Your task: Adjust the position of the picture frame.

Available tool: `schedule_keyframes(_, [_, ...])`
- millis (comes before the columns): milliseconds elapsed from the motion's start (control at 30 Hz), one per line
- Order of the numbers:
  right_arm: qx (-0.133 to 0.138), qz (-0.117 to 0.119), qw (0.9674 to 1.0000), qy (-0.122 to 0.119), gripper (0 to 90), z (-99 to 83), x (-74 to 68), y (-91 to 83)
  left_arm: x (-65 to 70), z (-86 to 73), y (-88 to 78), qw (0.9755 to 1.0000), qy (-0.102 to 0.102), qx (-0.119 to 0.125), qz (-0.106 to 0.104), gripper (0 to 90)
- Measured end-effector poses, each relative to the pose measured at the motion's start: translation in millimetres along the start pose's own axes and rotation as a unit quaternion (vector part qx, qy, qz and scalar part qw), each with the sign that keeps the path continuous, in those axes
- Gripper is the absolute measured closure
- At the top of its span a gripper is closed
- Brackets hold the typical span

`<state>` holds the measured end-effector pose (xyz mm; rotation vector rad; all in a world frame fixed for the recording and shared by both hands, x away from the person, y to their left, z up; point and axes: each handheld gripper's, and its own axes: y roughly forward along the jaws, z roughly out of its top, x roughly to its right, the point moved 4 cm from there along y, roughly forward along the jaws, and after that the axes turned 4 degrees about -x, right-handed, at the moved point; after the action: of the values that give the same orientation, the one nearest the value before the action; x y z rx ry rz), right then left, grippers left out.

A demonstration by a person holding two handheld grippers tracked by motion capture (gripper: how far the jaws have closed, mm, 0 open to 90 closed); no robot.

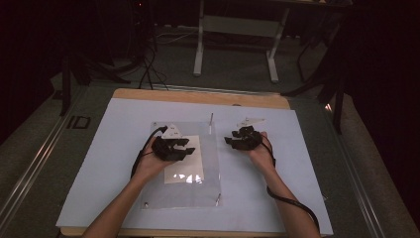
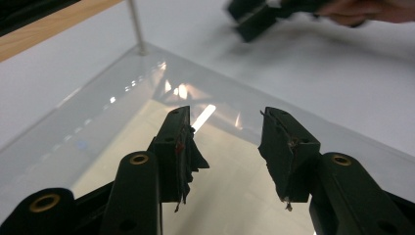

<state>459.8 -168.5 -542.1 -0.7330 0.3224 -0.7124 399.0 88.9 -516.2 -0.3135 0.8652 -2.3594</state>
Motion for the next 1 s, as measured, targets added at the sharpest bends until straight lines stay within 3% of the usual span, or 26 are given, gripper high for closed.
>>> schedule_keyframes(200, [0.008,0.024,0.9997,-0.002,52.6,-21.7,-13.8,-13.5,-21.5,8.4,18.8,0.9996,-0.015,-0.021,0.011,53.3])
schedule_keyframes(433, [0.002,0.031,0.9988,-0.038,52.9,-42.1,-32.0,-30.7,-32.1,18.6,40.2,0.999,-0.025,-0.023,0.028,53.4])
schedule_keyframes(633, [0.004,0.045,0.9976,-0.052,53.6,-58.3,-44.8,-47.4,-36.8,26.3,62.0,0.9984,-0.023,-0.037,0.037,53.6])
schedule_keyframes(733, [-0.002,0.047,0.9967,-0.067,53.3,-67.2,-52.3,-51.4,-40.3,33.1,72.6,0.9976,-0.006,-0.05,0.046,53.9])
schedule_keyframes(867, [-0.007,0.057,0.9954,-0.076,52.8,-76.6,-61.5,-55.2,-46.0,44.2,85.9,0.9969,0.005,-0.064,0.044,55.6])
schedule_keyframes(1000, [-0.008,0.073,0.9937,-0.084,52.5,-83.2,-73.9,-58.0,-50.2,52.5,101.0,0.997,-0.001,-0.06,0.049,57.7])
